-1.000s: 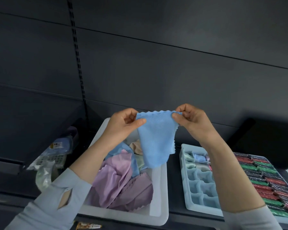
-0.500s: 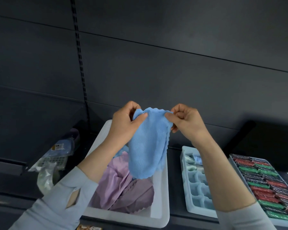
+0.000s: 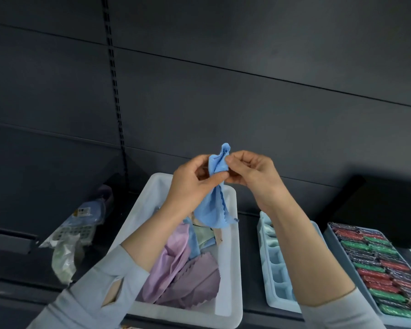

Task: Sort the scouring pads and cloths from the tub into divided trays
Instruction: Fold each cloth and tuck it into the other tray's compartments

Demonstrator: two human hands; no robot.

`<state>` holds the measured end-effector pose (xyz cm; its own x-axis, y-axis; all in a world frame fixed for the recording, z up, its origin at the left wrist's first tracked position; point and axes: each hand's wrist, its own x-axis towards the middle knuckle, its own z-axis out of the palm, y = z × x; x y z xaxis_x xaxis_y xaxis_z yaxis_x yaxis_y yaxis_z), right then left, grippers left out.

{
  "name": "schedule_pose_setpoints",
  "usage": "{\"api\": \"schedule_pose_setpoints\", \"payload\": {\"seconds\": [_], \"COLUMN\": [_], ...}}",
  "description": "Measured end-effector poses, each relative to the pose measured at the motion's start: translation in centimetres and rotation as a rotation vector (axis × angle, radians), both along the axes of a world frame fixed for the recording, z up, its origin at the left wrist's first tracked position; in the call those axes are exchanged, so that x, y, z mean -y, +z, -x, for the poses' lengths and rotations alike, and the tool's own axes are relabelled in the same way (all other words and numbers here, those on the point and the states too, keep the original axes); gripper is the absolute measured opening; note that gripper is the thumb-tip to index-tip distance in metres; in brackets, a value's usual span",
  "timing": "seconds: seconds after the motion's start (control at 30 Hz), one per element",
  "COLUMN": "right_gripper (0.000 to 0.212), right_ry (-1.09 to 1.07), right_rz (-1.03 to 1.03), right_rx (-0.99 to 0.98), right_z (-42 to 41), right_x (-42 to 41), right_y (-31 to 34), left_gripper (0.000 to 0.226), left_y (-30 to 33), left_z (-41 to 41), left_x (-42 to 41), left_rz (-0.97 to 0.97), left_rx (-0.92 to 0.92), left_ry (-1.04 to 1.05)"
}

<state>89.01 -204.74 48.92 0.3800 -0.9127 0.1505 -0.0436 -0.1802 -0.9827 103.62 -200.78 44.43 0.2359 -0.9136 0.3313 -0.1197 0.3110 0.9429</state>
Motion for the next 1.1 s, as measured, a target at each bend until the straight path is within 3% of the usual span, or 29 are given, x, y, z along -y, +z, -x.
{"api": "schedule_pose_setpoints", "payload": {"seconds": [0.2, 0.33, 0.5, 0.67, 0.9, 1.0, 1.1], "right_gripper": [0.017, 0.009, 0.026, 0.029, 0.012, 0.044, 0.048], "right_ry": [-0.063, -0.136, -0.101, -0.071, -0.127, -0.091, -0.127], "right_rz": [0.042, 0.031, -0.012, -0.05, 0.01, 0.142, 0.234], "right_rx": [-0.09, -0.093, -0.022, 0.046, -0.092, -0.246, -0.301], "right_z": [0.3, 1.7, 2.5, 2.6, 3.7, 3.7, 3.5], "right_x": [0.4, 1.0, 1.2, 1.1, 1.0, 1.1, 1.4], "right_y": [0.0, -0.1, 0.1, 0.4, -0.9, -2.5, -3.2], "left_gripper": [0.018, 0.013, 0.015, 0.015, 0.012, 0.007, 0.008], "left_y": [-0.5, -0.6, -1.0, -1.4, -0.4, 0.1, 0.5], "left_z": [-0.7, -1.9, -2.5, -1.8, -1.6, -1.6, -1.7], "left_x": [0.2, 0.5, 0.7, 1.0, 1.4, 1.4, 1.5], "left_rz": [0.031, 0.004, -0.035, -0.077, 0.019, 0.044, 0.059], "left_rx": [-0.001, -0.105, -0.123, -0.159, -0.078, -0.027, 0.023], "left_ry": [0.014, 0.059, -0.069, -0.119, 0.005, 0.022, 0.089]}}
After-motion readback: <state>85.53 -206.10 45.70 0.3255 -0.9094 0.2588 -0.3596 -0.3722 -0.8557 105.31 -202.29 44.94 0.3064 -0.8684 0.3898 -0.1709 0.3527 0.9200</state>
